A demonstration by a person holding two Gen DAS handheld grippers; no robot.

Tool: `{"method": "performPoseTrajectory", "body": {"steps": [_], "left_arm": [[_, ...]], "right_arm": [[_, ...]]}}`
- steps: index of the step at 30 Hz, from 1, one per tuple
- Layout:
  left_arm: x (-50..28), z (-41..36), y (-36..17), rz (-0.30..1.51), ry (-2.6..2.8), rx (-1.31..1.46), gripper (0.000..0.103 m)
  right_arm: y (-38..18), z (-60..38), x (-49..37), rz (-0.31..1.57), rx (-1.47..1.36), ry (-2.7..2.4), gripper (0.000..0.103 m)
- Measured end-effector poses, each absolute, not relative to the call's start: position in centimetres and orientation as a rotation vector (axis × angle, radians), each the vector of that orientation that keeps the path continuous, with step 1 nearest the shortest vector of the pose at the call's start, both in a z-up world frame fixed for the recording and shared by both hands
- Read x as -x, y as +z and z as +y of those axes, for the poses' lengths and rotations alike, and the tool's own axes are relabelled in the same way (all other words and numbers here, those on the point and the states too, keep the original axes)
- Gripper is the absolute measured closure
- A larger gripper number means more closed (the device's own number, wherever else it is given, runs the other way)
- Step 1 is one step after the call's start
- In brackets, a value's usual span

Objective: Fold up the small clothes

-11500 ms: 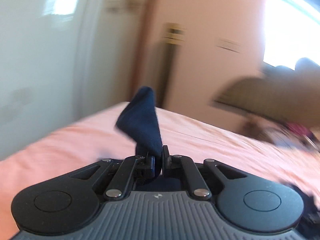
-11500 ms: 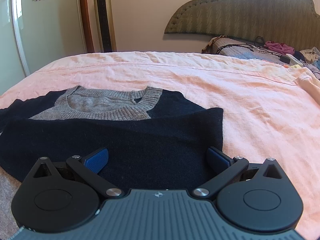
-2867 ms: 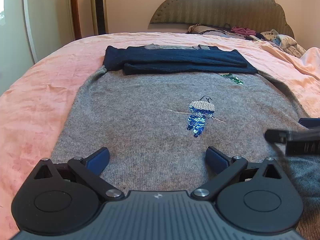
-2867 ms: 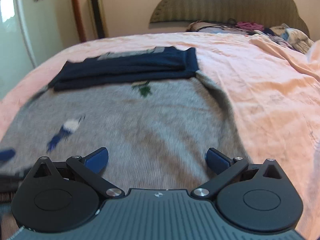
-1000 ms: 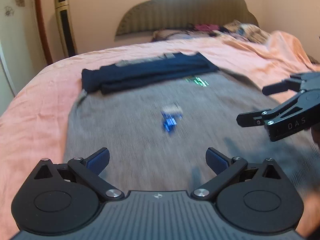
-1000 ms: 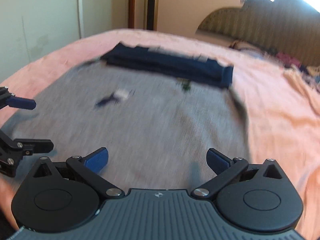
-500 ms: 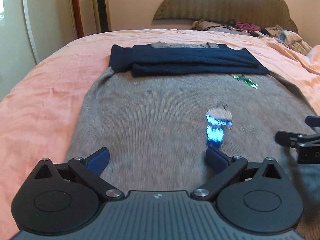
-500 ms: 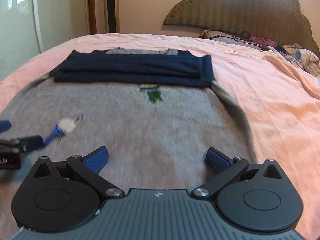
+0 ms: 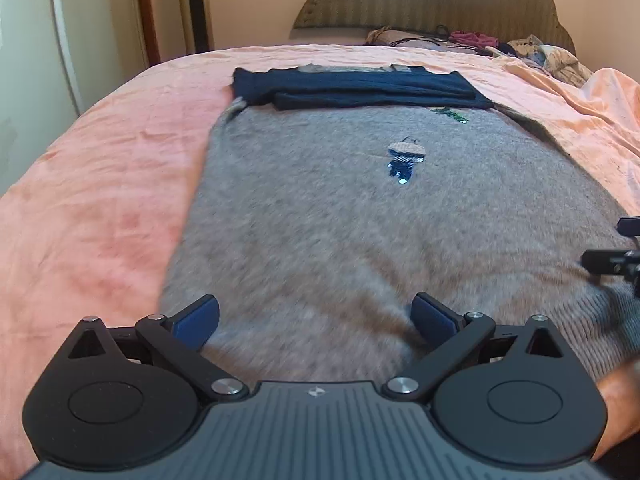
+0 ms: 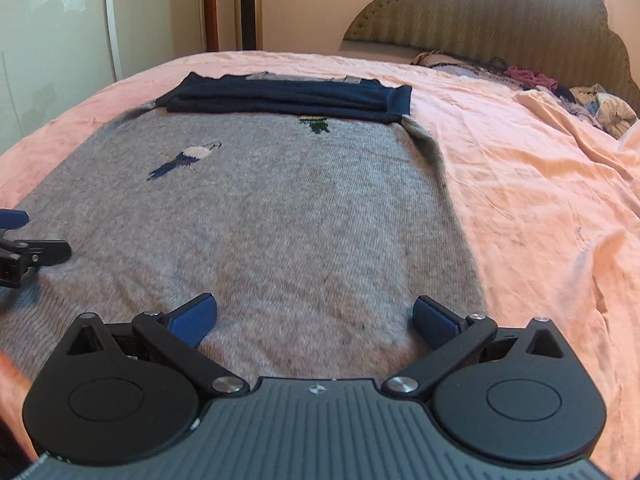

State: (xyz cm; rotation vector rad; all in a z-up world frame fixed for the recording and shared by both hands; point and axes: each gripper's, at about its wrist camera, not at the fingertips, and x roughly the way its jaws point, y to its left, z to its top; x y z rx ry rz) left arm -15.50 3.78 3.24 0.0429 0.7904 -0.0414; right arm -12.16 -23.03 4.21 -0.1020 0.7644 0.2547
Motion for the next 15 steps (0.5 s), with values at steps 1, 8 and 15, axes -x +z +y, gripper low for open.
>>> {"method": "performPoseTrajectory", "body": {"steps": [1, 8, 15], "left_arm": [[16.1, 4.5, 3.5, 0.796, -0.039, -0.02, 0.0], [18.2, 11.3, 4.2, 0.859, -0.058, 0.355, 0.0], [17.1, 16.0, 1.7, 0.923, -0.38, 0.97, 0.0]], "right_arm": [[4.6, -23.4, 12.2, 0.783, 0.09, 0.262, 0.0], [6.4, -32.3, 12.1, 0.892, -0.299, 0.252, 0.0], [4.7, -38.0, 11.9, 1.139, -0.702, 0.464, 0.0]]}}
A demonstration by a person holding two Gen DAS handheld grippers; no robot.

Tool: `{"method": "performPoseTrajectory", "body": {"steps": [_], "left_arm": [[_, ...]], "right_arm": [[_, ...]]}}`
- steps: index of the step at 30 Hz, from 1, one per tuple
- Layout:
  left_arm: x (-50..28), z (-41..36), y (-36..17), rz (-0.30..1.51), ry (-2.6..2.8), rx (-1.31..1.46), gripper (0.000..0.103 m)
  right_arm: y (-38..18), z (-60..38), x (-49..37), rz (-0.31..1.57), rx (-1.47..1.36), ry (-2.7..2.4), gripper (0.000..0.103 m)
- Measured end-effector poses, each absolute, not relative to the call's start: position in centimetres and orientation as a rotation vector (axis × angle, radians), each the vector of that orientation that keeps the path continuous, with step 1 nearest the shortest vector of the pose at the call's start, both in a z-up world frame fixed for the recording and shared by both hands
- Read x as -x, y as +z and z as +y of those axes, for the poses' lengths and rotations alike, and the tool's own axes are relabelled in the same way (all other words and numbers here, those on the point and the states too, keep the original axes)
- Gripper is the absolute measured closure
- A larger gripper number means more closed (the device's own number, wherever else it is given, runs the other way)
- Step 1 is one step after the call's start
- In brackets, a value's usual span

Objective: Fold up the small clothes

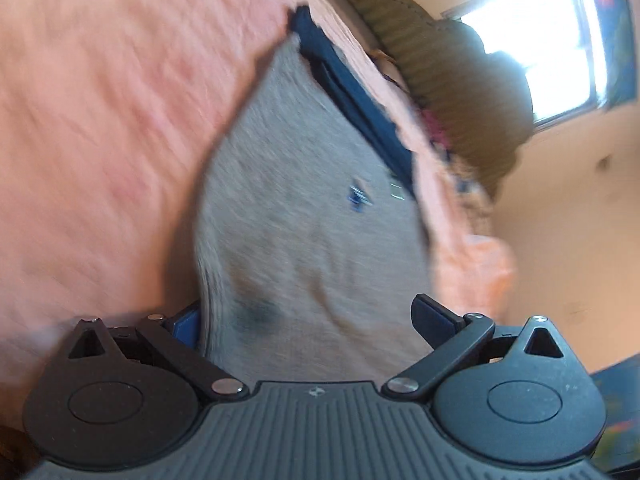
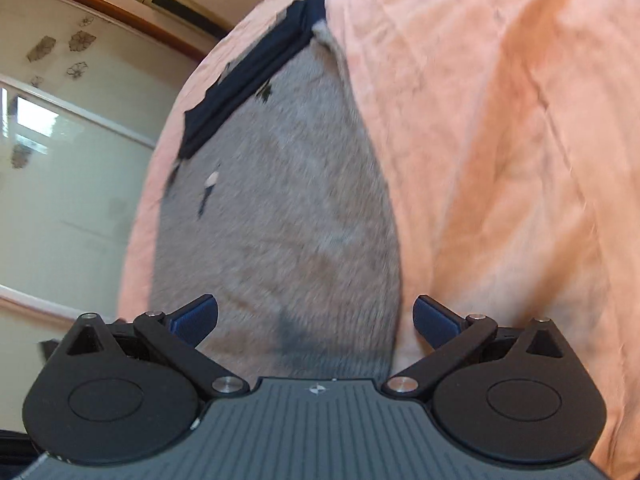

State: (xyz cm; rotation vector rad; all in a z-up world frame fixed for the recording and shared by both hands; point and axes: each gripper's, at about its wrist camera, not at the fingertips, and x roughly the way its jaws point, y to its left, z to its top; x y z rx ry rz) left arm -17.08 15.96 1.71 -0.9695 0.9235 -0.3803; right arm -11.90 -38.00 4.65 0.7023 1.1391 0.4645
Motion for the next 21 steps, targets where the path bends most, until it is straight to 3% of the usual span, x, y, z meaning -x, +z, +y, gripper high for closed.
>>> {"method": "performPoseTrajectory", "body": {"steps": [5, 6, 8, 10, 14, 15, 16, 18, 21], "left_arm": [[16.6, 16.6, 0.3, 0.935, -0.454, 1.101, 0.001], [16.5, 16.8, 0.3, 0.936, -0.446, 1.114, 0.008], [16.4, 17.3, 0.0, 0.961, -0.413, 1.102, 0.038], [16.1, 17.7, -0.4, 1.016, -0.367, 1.068, 0.056], [16.0, 17.4, -0.5, 1.037, -0.357, 1.023, 0.072], [15.9, 17.2, -0.4, 1.047, -0.348, 0.994, 0.08], [15.8, 16.9, -0.4, 1.063, -0.335, 0.961, 0.097], [15.5, 16.4, -0.1, 1.076, -0.327, 0.901, 0.098], [15.0, 16.2, 1.8, 1.034, -0.348, 0.845, 0.098]], "right_arm": [[3.9, -36.8, 12.1, 1.188, -0.756, 0.579, 0.0], [3.8, -36.7, 12.2, 1.183, -0.768, 0.585, 0.0], [3.8, -36.9, 12.0, 1.172, -0.8, 0.592, 0.001], [3.7, -37.2, 11.8, 1.171, -0.815, 0.593, 0.011], [3.6, -37.2, 11.7, 1.17, -0.808, 0.584, 0.018], [3.6, -37.1, 11.8, 1.171, -0.804, 0.574, 0.03], [3.3, -37.1, 11.7, 1.184, -0.787, 0.558, 0.055], [2.4, -36.9, 11.5, 1.232, -0.752, 0.513, 0.091], [2.3, -37.1, 11.8, 1.202, -0.768, 0.524, 0.09]]}}
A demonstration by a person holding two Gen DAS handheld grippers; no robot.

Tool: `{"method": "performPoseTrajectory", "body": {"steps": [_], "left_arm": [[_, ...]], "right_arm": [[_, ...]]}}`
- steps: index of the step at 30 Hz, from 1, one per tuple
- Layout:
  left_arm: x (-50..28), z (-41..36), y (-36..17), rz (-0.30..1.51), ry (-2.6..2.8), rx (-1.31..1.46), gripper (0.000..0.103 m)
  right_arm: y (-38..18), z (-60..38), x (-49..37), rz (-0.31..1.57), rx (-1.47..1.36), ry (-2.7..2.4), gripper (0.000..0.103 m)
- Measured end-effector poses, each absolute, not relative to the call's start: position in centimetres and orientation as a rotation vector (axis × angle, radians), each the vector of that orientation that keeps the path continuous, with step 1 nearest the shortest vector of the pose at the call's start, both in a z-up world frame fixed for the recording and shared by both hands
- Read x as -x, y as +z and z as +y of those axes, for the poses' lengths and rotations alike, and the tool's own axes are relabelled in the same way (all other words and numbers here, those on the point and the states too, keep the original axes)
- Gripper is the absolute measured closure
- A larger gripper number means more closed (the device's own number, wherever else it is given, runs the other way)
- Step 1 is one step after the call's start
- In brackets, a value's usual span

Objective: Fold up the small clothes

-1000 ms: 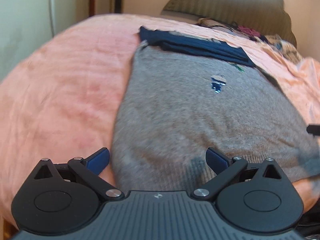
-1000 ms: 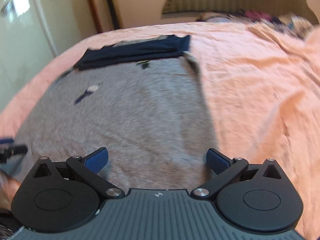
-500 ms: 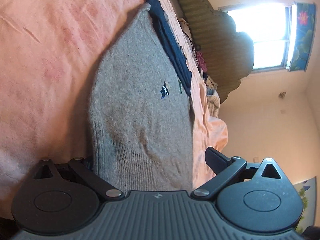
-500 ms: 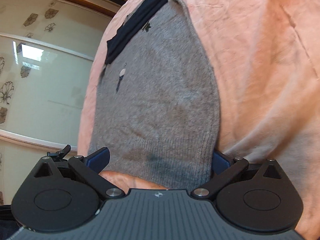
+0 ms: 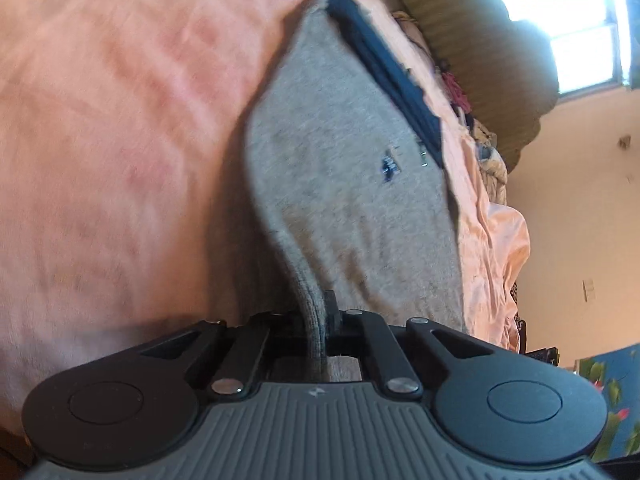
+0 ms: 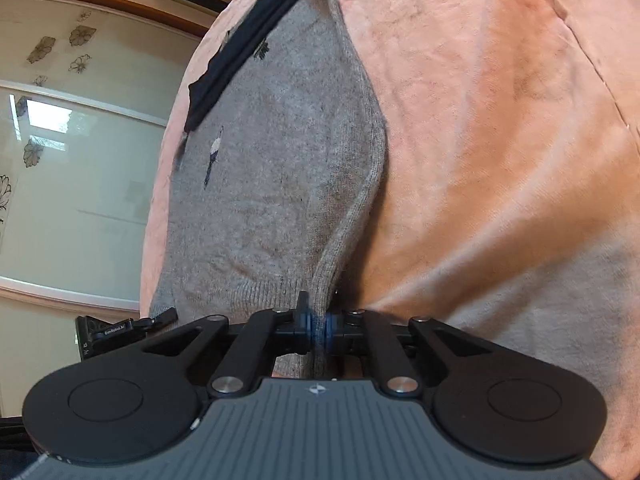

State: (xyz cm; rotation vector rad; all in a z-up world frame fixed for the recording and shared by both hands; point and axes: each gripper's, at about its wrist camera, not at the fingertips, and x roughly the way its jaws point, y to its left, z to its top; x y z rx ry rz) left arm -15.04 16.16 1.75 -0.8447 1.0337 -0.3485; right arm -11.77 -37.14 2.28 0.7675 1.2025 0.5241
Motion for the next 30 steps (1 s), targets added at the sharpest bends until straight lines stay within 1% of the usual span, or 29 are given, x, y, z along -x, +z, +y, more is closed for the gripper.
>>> {"method": "performPoseTrajectory", "body": {"steps": [4, 9, 15, 19, 21, 23, 24, 25, 26, 28, 30], "left_arm": [[12.7, 16.7, 5.5, 0.895, -0.417, 0.821, 0.098], [5.2, 16.9, 9.0, 0.753, -0.444, 0.769, 0.098], [-8.5, 16.2, 11.2, 0.643, -0.398, 0.706, 0.098], [-18.0, 14.8, 10.8, 0.608, -0.313, 0.633, 0.098], [-22.5, 14.2, 9.3, 0.617, -0.207, 0.569, 0.097], [-25.6, 14.4, 7.4, 0.686, -0.081, 0.562, 0.092], [-26.3, 14.9, 6.6, 0.711, -0.033, 0.587, 0.09], [-26.1, 15.4, 6.1, 0.715, -0.02, 0.63, 0.076], [-25.4, 16.1, 5.9, 0.707, -0.035, 0.671, 0.045], [-22.8, 17.2, 6.2, 0.652, -0.04, 0.7, 0.005], [-19.3, 18.1, 6.8, 0.573, -0.004, 0.685, 0.004]], "right_arm": [[4.3, -37.3, 11.1, 1.11, -0.792, 0.585, 0.09], [7.7, -37.3, 5.7, 0.961, -0.819, 0.654, 0.09], [10.0, -37.5, -7.0, 0.78, -0.886, 0.657, 0.09], [9.3, -36.9, -17.2, 0.741, -0.936, 0.591, 0.09], [8.2, -36.6, -21.7, 0.752, -0.963, 0.547, 0.09], [6.1, -35.9, -26.0, 0.788, -0.976, 0.467, 0.079], [5.2, -35.7, -27.4, 0.82, -0.971, 0.403, 0.051], [4.4, -35.4, -28.0, 0.837, -0.969, 0.332, 0.033], [4.1, -35.3, -28.0, 0.827, -0.969, 0.301, 0.031], [3.9, -35.3, -26.9, 0.796, -0.993, 0.342, 0.029], [4.2, -35.9, -24.7, 0.762, -0.996, 0.382, 0.027]]}}
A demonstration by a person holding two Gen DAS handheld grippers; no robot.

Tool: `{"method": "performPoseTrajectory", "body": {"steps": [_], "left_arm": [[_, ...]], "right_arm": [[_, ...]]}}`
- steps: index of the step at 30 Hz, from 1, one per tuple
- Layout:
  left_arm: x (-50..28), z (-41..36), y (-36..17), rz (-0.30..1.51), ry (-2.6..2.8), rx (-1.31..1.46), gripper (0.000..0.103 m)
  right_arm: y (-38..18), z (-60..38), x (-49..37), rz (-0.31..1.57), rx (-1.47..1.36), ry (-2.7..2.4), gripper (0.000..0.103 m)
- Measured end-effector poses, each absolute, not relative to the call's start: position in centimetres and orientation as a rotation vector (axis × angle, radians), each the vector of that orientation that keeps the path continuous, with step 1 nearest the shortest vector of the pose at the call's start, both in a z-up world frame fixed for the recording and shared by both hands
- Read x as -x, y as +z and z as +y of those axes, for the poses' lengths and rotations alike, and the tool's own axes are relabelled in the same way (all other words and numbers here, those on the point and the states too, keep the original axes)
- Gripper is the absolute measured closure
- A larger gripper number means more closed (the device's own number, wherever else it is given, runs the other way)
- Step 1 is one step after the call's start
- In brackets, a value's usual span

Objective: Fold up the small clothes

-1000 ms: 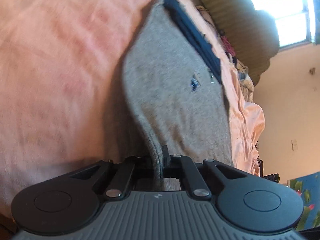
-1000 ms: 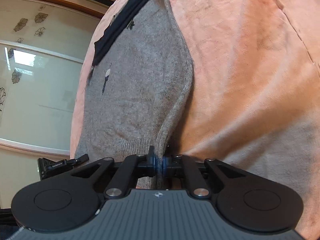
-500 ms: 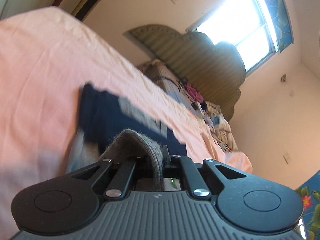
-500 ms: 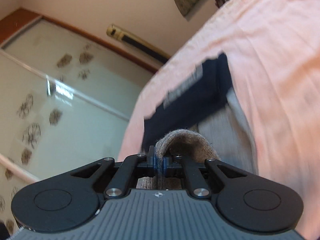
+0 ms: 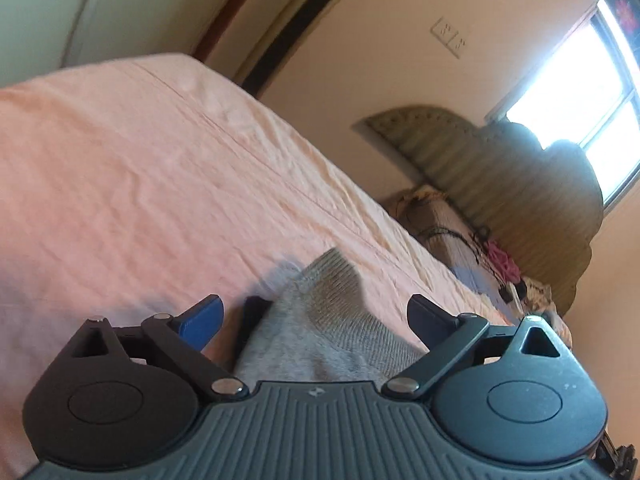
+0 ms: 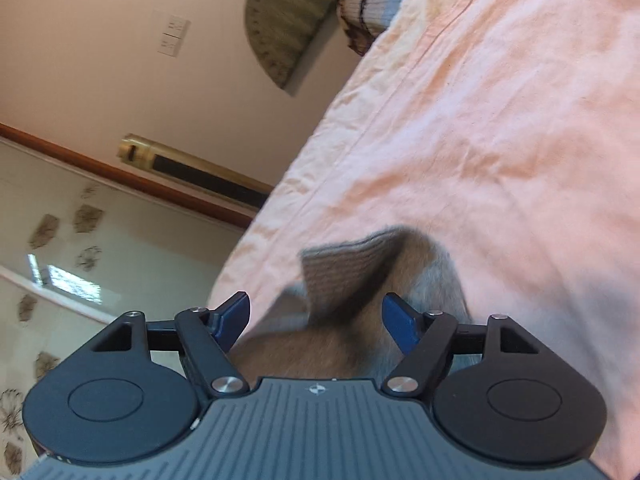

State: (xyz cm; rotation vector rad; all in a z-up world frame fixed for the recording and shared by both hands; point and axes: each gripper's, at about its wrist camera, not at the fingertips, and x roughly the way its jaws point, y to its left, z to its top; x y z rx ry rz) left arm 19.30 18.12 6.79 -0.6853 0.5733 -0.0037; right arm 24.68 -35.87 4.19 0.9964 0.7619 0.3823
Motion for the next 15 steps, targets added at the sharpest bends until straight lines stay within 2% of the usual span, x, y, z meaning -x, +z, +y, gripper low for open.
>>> {"method": "performPoseTrajectory", "body": {"steps": [5, 10, 12, 15], "left_arm": [[-9.5, 20.0, 5.4, 0.589, 0.006, 0.822, 0.004], [-1.3, 19.2, 1.1, 0.607, 0.009, 1.03, 0.004], [-0.3, 17.9, 1.1, 0.558, -0.025, 1.008, 0.004], [-3.1, 15.9, 0.6, 0.61, -0.161, 0.99, 0.004]], "right_arm": [[5.4, -38.2, -16.8, 0.736, -0.921, 0.42, 0.023], [3.9, -39.3, -8.2, 0.819, -0.911, 0.358, 0.015], [2.9, -38.8, -6.1, 0.856, -0.896, 0.323, 0.015], [2.4, -37.4, -5.4, 0.799, -0.871, 0.296, 0.016]]}}
